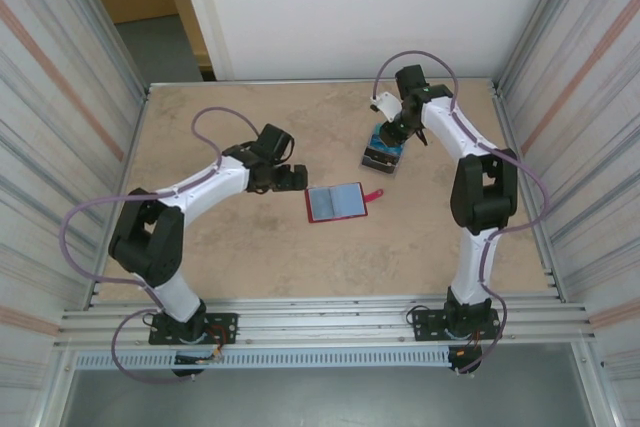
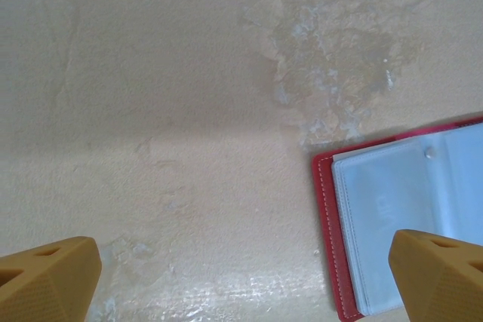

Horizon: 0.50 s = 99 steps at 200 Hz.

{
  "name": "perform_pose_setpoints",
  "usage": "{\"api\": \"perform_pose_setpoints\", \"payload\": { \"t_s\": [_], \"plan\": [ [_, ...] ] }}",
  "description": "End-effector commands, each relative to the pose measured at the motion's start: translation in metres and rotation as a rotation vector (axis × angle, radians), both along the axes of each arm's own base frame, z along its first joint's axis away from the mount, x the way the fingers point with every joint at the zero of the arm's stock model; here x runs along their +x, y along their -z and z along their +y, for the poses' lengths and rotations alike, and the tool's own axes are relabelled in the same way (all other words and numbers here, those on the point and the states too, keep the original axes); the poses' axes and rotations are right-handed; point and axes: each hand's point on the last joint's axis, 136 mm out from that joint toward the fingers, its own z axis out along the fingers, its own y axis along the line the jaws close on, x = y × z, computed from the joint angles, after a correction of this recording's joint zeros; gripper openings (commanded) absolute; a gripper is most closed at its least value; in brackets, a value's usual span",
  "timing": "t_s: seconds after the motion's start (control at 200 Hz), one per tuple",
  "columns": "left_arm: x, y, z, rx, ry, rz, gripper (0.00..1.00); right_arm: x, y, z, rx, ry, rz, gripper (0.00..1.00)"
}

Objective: Take the credit cards out of the card holder

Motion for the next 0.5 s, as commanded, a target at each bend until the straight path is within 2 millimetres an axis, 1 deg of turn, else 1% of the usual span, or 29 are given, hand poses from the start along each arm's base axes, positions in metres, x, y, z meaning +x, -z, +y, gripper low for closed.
{"api": "perform_pose_setpoints", "payload": {
  "t_s": [0.0,0.03,0.035,0.055,0.09,0.14,0.215,0.266,0.361,0.491],
  "plan": [
    [-0.002,-0.014,0.019,-0.013,-0.093,-0.040,0.99,-0.009,-0.040,0.008,0.008,0.151,-0.103,0.34],
    [-0.003,-0.014,0.024,-0.019,-0.113,-0.043,0.99,-0.015,-0.040,0.010,-0.003,0.174,-0.109,0.34],
    [-0.003,-0.014,0.024,-0.019,-0.116,-0.043,0.99,-0.016,-0.043,0.011,-0.001,0.178,-0.117,0.34],
    [-0.004,-0.013,0.027,-0.021,-0.129,-0.045,0.99,-0.019,-0.040,0.013,-0.004,0.198,-0.114,0.35],
    [-0.005,-0.014,0.033,-0.026,-0.146,-0.050,0.99,-0.028,-0.040,0.020,0.010,0.217,-0.111,0.35],
    [-0.007,-0.014,0.041,-0.025,-0.171,-0.053,0.99,-0.043,-0.035,0.032,0.037,0.241,-0.089,0.38],
    [-0.011,-0.013,0.055,-0.034,-0.215,-0.052,0.99,-0.067,-0.026,0.055,0.072,0.264,-0.054,0.39],
    [-0.013,-0.012,0.063,-0.052,-0.238,-0.051,0.99,-0.083,-0.016,0.072,0.079,0.262,-0.034,0.40],
    [-0.018,-0.009,0.084,-0.067,-0.300,-0.051,0.99,-0.108,0.001,0.097,0.043,0.253,-0.017,0.44],
    [-0.025,-0.010,0.106,-0.077,-0.360,-0.073,0.99,-0.133,0.025,0.135,0.050,0.246,0.045,0.48]
  ]
}}
